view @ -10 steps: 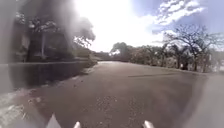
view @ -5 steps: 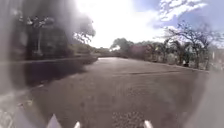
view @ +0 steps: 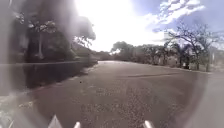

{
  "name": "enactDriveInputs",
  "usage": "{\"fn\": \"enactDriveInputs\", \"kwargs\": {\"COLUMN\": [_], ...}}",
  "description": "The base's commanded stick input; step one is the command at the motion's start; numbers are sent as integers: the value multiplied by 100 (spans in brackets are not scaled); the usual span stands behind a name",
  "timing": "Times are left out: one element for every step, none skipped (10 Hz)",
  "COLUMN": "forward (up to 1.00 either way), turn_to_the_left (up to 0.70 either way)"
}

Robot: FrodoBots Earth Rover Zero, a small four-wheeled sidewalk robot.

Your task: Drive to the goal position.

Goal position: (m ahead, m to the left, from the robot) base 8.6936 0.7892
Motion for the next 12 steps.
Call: {"fn": "enactDriveInputs", "kwargs": {"forward": [50,50,50,50,50,50,50,50,50,50,50,50], "turn_to_the_left": [0,0,0,0,0,0,0,0,0,0,0,0]}}
